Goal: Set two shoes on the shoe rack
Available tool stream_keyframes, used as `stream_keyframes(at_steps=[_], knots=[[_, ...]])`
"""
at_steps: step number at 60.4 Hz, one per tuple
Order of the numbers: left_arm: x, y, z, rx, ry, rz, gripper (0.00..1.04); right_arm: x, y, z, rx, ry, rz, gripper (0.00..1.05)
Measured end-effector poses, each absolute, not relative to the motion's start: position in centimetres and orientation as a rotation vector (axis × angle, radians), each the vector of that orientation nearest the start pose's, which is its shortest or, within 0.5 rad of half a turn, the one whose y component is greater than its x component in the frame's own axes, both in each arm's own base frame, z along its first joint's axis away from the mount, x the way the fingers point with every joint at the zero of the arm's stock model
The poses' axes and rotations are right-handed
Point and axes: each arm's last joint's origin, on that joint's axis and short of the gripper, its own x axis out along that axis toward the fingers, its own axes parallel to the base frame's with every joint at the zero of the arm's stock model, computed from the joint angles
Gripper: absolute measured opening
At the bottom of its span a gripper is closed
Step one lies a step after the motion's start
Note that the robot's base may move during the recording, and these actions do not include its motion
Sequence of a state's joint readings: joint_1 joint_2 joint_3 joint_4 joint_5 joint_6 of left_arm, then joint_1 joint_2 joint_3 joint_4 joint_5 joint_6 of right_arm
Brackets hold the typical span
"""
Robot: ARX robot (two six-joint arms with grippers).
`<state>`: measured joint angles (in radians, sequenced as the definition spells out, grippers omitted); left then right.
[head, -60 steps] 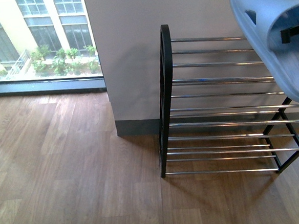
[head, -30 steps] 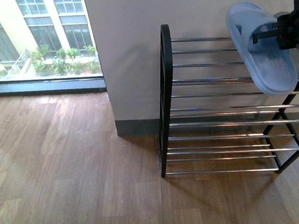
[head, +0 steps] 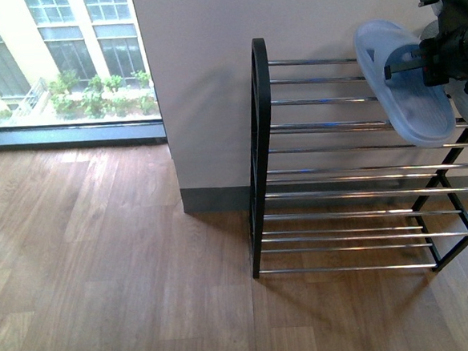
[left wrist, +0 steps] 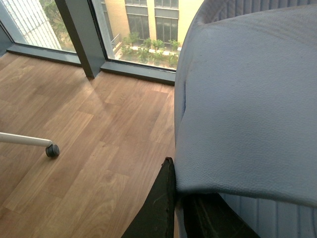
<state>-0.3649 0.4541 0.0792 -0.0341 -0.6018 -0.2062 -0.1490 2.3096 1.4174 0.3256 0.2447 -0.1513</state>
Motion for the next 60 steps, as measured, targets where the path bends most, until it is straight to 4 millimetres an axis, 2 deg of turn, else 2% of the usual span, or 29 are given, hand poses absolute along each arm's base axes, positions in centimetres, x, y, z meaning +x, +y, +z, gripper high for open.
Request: stream_keyframes(at_steps=[8,19,33,41,47,56,60], knots=[[11.5,-2.6,14.9,-0.012,0.337,0.269,0.02,47.7,-8.5,9.5,-0.18,0.59,-0.348,0.02],[11.5,-2.6,14.9,-0.012,0.337,0.269,0.02,47.8,-8.6,9.5,-0.22,0.592,-0.337,0.02],[11.5,-2.6,14.9,-0.012,0.337,0.269,0.02,47.7,-8.6,9.5,-0.209,0.577,-0.313,0.35],[11.5,-2.6,14.9,-0.012,0.337,0.27,0.02,46.9,-8.3,10.1,-0.227,0.534,-0.247,0.55],[11.5,-2.6,14.9,-0.012,0.337,0.269,0.02,45.9,-8.3,11.7,-0.276,0.489,-0.182,0.69],[11.5,-2.6,14.9,-0.013,0.336,0.269,0.02,43.4,-9.4,17.3,-0.372,0.393,-0.113,0.93],[11.5,-2.6,14.9,-0.012,0.337,0.269,0.02,42.2,-9.8,19.4,-0.404,0.368,-0.095,0.97]])
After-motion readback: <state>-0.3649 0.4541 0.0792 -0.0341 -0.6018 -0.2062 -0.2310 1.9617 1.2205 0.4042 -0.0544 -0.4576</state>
